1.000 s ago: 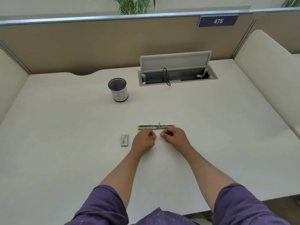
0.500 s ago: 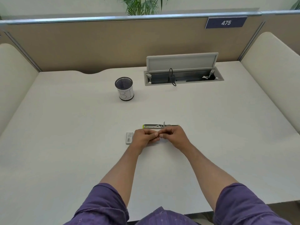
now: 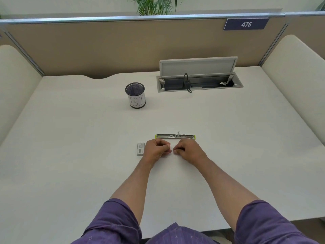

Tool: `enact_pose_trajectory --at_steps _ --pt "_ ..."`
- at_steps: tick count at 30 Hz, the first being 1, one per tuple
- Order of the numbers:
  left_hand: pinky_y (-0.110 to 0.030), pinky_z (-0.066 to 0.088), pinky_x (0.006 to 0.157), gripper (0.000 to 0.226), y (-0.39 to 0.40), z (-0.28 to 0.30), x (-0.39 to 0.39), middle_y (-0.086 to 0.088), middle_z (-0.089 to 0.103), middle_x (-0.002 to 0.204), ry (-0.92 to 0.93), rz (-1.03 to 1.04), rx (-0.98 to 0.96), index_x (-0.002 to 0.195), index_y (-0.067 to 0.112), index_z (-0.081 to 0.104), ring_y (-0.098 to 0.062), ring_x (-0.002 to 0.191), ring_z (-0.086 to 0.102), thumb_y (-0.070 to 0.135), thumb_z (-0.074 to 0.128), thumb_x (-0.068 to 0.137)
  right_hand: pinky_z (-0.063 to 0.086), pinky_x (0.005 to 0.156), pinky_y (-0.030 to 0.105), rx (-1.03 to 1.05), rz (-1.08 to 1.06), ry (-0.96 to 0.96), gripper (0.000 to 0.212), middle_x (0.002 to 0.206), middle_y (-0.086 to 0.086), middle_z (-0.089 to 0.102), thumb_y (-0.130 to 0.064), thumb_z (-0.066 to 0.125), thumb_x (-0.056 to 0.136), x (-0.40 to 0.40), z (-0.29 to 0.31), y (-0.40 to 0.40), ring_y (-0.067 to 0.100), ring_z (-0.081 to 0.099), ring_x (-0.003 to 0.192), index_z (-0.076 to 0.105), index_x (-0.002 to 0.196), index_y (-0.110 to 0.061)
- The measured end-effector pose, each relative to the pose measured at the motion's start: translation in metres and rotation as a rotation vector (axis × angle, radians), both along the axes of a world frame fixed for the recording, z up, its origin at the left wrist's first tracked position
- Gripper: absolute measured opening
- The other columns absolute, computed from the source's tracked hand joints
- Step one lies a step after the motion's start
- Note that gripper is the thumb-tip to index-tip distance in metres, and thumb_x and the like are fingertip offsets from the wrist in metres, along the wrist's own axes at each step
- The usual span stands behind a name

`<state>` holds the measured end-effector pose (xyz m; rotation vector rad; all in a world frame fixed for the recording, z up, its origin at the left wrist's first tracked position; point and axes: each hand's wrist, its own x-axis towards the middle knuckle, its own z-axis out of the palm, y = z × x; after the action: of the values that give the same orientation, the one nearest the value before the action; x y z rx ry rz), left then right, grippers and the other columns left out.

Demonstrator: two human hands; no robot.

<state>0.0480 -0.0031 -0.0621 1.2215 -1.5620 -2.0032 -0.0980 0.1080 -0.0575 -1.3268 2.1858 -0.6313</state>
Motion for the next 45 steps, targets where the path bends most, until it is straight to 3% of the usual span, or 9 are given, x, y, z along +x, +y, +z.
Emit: enact_pose_trajectory --at_steps 3,9,15,21,27,31,33,38,45 --pt "-0.036 0.059 0.071 0.006 0.0 -0.001 -0.002 -0.013 0.072 0.076 -0.006 0.007 -0.002 0.089 -0.001 0.071 -0.021 0.067 0.074 -0.002 0.074 0.084 0.05 0.08 0.031 -0.006 0.043 0.113 0.013 0.101 0.0 0.068 -0.023 0.071 0.092 0.001 -0.003 0.002 0.02 0.064 0.096 0.08 0.1 -0.017" --pt "-0.035 0.061 0.07 0.009 0.0 -0.003 -0.002 -0.013 0.073 0.076 -0.009 0.01 0.002 0.093 -0.006 0.071 -0.02 0.067 0.075 -0.003 0.073 0.085 0.055 0.069 0.043 -0.142 0.066 0.323 0.014 0.098 0.008 0.066 -0.02 0.067 0.096 0.012 -0.016 0.014 0.028 0.065 0.096 0.075 0.097 -0.009" --pt "-0.03 0.061 0.067 0.008 -0.001 -0.004 -0.003 -0.014 0.073 0.077 -0.004 0.004 -0.009 0.092 -0.006 0.071 -0.021 0.069 0.075 -0.003 0.072 0.084 0.047 0.054 0.038 -0.167 0.102 0.427 0.01 0.091 0.009 0.063 -0.016 0.065 0.097 0.014 -0.018 0.015 0.031 0.065 0.083 0.069 0.092 -0.008" --pt "-0.025 0.059 0.061 0.006 0.0 -0.005 -0.002 -0.014 0.072 0.077 -0.005 0.002 -0.029 0.091 -0.007 0.07 -0.019 0.067 0.075 -0.005 0.071 0.085 0.044 0.069 0.041 -0.07 0.14 0.483 0.016 0.1 0.013 0.059 -0.015 0.049 0.103 0.019 -0.022 0.018 0.034 0.058 0.091 0.062 0.101 -0.006" --pt "-0.024 0.059 0.062 0.005 0.001 -0.004 -0.003 -0.015 0.071 0.078 0.0 -0.005 -0.041 0.09 -0.005 0.07 -0.017 0.065 0.075 -0.007 0.069 0.085 0.045 0.082 0.039 0.081 0.126 0.315 0.012 0.112 0.01 0.054 -0.013 0.046 0.1 0.014 -0.011 0.007 0.028 0.052 0.103 0.055 0.106 -0.01" --pt "-0.027 0.059 0.065 0.006 0.001 -0.004 -0.003 -0.016 0.069 0.079 0.001 -0.003 -0.039 0.091 -0.006 0.07 -0.016 0.064 0.074 -0.008 0.067 0.085 0.047 0.084 0.035 0.017 -0.151 0.036 0.011 0.1 -0.001 0.064 -0.011 0.054 0.097 0.0 -0.001 0.008 0.021 0.059 0.095 0.062 0.092 -0.015" --pt "-0.031 0.059 0.069 0.007 0.002 -0.004 -0.003 -0.016 0.069 0.079 0.004 -0.003 -0.039 0.092 -0.008 0.069 -0.017 0.064 0.073 -0.008 0.068 0.086 0.05 0.084 0.035 0.018 -0.158 -0.023 0.01 0.092 -0.005 0.066 -0.012 0.061 0.094 -0.005 0.003 0.009 0.018 0.062 0.091 0.07 0.089 -0.014" --pt "-0.028 0.06 0.067 0.009 0.002 -0.004 -0.002 -0.014 0.07 0.078 0.013 0.006 -0.035 0.094 -0.011 0.069 -0.018 0.064 0.074 -0.008 0.068 0.085 0.053 0.082 0.032 0.102 -0.073 0.001 0.009 0.09 -0.004 0.072 -0.02 0.07 0.09 -0.007 0.014 0.003 0.016 0.066 0.088 0.078 0.089 -0.016" --pt "-0.025 0.058 0.061 0.004 0.002 -0.005 -0.002 -0.014 0.071 0.077 0.013 0.002 -0.037 0.09 -0.006 0.07 -0.018 0.066 0.074 -0.005 0.07 0.085 0.053 0.078 0.035 0.198 -0.122 0.238 0.018 0.101 0.003 0.07 -0.03 0.068 0.094 0.011 0.01 -0.001 0.027 0.068 0.094 0.076 0.096 -0.014"
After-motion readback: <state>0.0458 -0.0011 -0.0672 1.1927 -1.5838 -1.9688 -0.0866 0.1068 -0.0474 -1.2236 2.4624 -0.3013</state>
